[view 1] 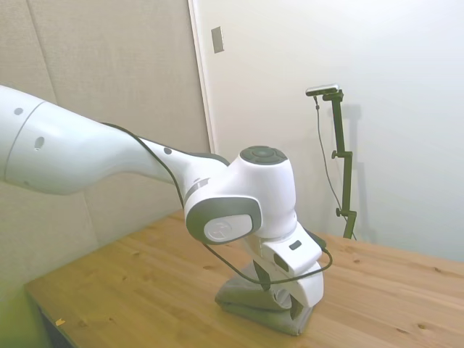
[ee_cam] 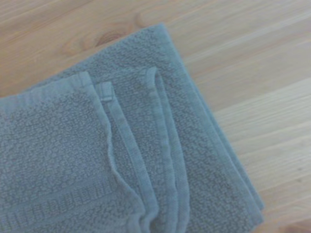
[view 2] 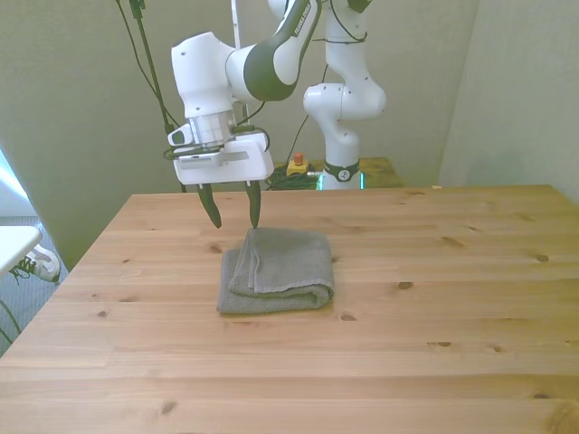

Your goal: Unfold the towel

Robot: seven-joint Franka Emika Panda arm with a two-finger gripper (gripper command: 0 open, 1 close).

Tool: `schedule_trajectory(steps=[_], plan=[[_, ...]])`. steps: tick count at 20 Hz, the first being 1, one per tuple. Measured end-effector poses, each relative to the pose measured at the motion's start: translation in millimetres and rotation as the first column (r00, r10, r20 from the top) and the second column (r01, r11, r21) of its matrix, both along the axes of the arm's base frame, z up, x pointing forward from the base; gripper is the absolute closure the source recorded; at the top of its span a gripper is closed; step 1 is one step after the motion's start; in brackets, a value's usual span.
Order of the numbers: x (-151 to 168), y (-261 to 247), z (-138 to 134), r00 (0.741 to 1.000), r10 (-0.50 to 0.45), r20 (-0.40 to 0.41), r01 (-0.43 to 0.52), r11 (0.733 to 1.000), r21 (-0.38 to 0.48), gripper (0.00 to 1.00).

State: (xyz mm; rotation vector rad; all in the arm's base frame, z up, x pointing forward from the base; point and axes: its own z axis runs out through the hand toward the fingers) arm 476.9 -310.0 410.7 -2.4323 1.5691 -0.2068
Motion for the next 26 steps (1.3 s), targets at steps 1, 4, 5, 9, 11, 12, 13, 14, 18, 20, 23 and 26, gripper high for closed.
schedule_trajectory(steps=[1, 4, 5, 9, 11, 12, 13, 14, 18, 20, 23, 26], plan=[[2, 2, -2, 1.000, 0.014, 0.007, -0.014, 1.000, 0.008, 0.00], [6, 7, -5, 0.999, 0.041, 0.021, -0.041, 0.999, 0.024, 0.00], [7, 9, -7, 0.999, 0.045, 0.019, -0.046, 0.999, 0.027, 0.00], [10, 13, -14, 0.998, 0.065, 0.023, -0.066, 0.997, 0.044, 1.00], [11, 14, -15, 0.997, 0.076, 0.027, -0.077, 0.996, 0.052, 1.00], [11, 15, -15, 0.996, 0.082, 0.027, -0.083, 0.995, 0.057, 1.00], [11, 15, -16, 0.996, 0.087, 0.029, -0.089, 0.994, 0.062, 1.00], [11, 16, -16, 0.995, 0.091, 0.034, -0.093, 0.993, 0.067, 1.00], [10, 15, -16, 0.995, 0.098, 0.034, -0.101, 0.992, 0.071, 1.00], [10, 16, -17, 0.994, 0.102, 0.032, -0.104, 0.992, 0.075, 1.00], [9, 16, -17, 0.994, 0.107, 0.031, -0.109, 0.991, 0.078, 1.00], [9, 16, -17, 0.993, 0.111, 0.031, -0.113, 0.990, 0.078, 1.00]])
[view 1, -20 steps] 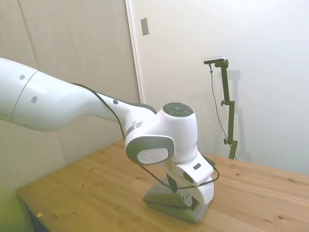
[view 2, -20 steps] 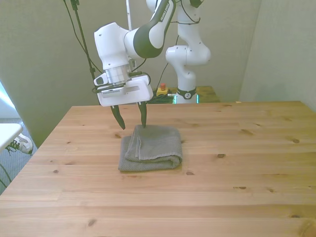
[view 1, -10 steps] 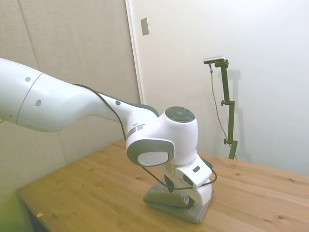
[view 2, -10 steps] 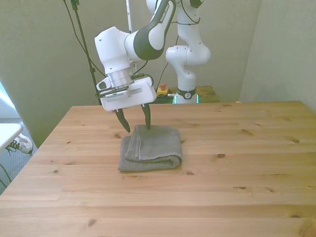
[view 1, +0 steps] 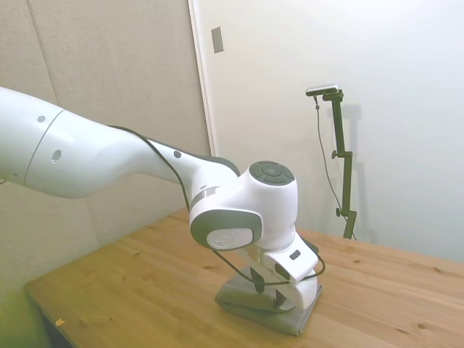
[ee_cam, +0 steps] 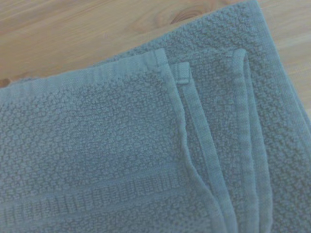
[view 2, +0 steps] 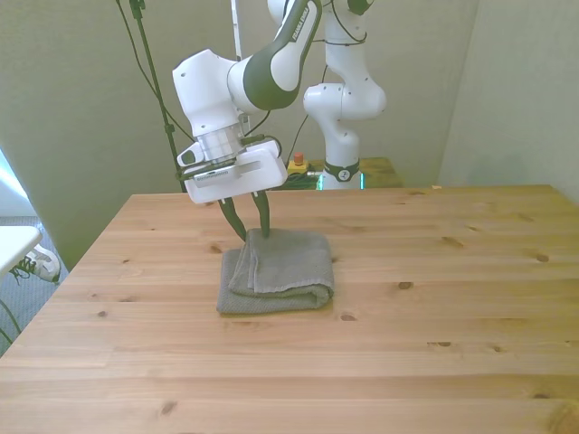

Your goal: Unfold the towel

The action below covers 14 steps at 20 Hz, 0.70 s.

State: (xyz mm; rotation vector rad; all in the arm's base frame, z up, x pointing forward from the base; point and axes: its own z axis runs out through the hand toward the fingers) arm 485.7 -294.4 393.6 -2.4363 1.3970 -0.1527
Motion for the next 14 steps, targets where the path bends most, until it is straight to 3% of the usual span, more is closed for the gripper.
schedule_trajectory(steps=[9, 14], plan=[[-1, -2, 3, 1.000, 0.002, 0.004, -0.002, 1.000, -0.002, 1.00], [11, 16, 35, 0.998, 0.049, 0.043, -0.049, 0.999, -0.003, 1.00]])
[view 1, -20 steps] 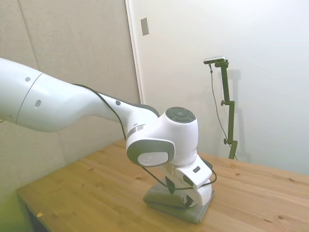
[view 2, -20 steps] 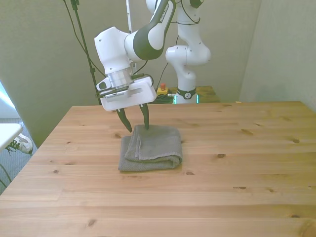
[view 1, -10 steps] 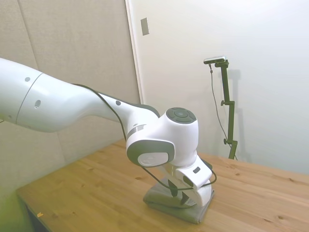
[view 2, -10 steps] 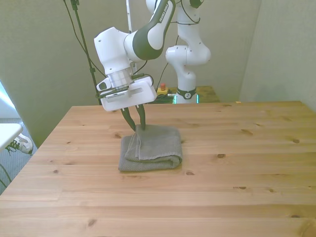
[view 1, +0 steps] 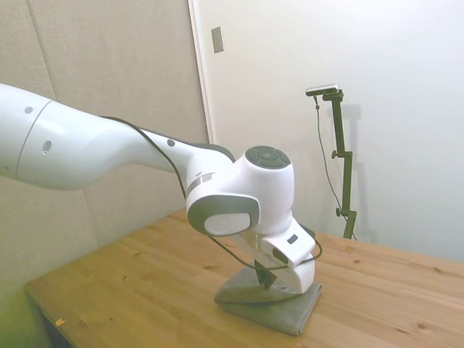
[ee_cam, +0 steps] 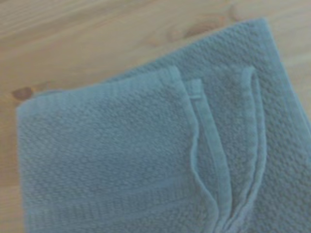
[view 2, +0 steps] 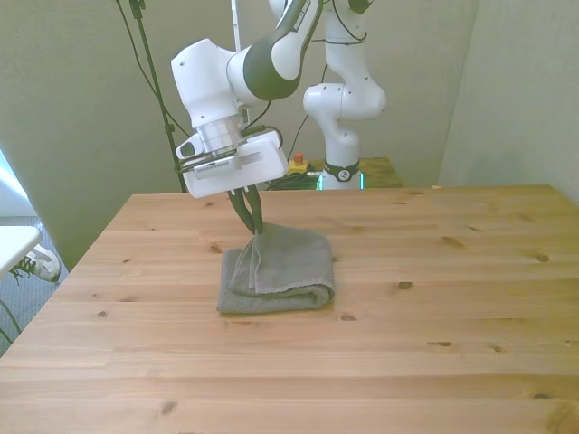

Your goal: Unfold the towel

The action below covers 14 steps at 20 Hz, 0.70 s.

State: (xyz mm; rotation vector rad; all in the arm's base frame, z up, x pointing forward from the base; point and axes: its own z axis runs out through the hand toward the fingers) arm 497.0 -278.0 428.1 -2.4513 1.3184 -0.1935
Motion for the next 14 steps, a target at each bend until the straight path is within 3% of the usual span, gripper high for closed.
schedule_trajectory(steps=[6, 12, 13, 14], plan=[[44, 88, 47, 0.993, 0.101, 0.057, -0.101, 0.995, -0.001, 1.00], [76, 195, 60, 0.974, 0.220, 0.063, -0.221, 0.975, 0.009, 1.00], [78, 213, 59, 0.967, 0.246, 0.060, -0.247, 0.969, 0.007, 0.00], [79, 232, 56, 0.959, 0.279, 0.054, -0.280, 0.960, 0.003, 0.00]])
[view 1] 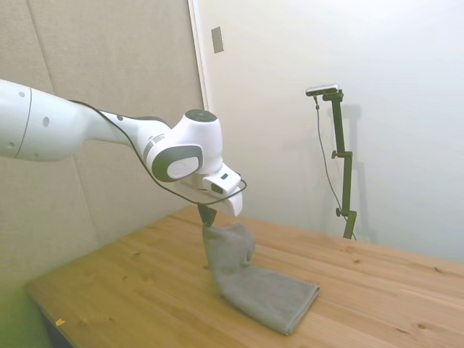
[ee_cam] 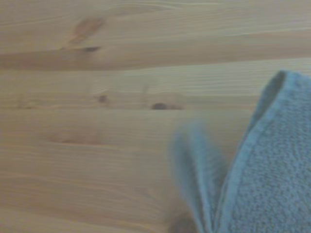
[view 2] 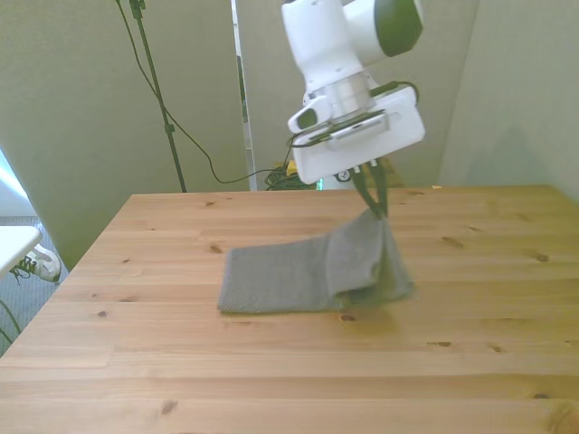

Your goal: Unfold the towel

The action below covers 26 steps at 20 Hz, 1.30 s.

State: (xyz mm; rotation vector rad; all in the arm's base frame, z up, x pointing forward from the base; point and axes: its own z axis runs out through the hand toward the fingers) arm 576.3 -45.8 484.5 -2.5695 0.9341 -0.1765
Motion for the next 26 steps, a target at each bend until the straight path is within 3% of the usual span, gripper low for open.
schedule_trajectory(steps=[4, 9, 18, 21, 26], plan=[[-5, 55, -30, 0.991, 0.122, -0.051, -0.123, 0.992, -0.021, 0.00], [-10, 71, -68, 0.970, 0.208, -0.126, -0.210, 0.978, -0.004, 0.00], [-16, 75, -68, 0.945, 0.276, -0.172, -0.268, 0.961, 0.070, 0.00], [-16, 67, -68, 0.950, 0.252, -0.182, -0.245, 0.968, 0.061, 0.00], [-8, 33, -66, 0.983, 0.048, -0.180, -0.070, 0.990, -0.119, 0.00]])
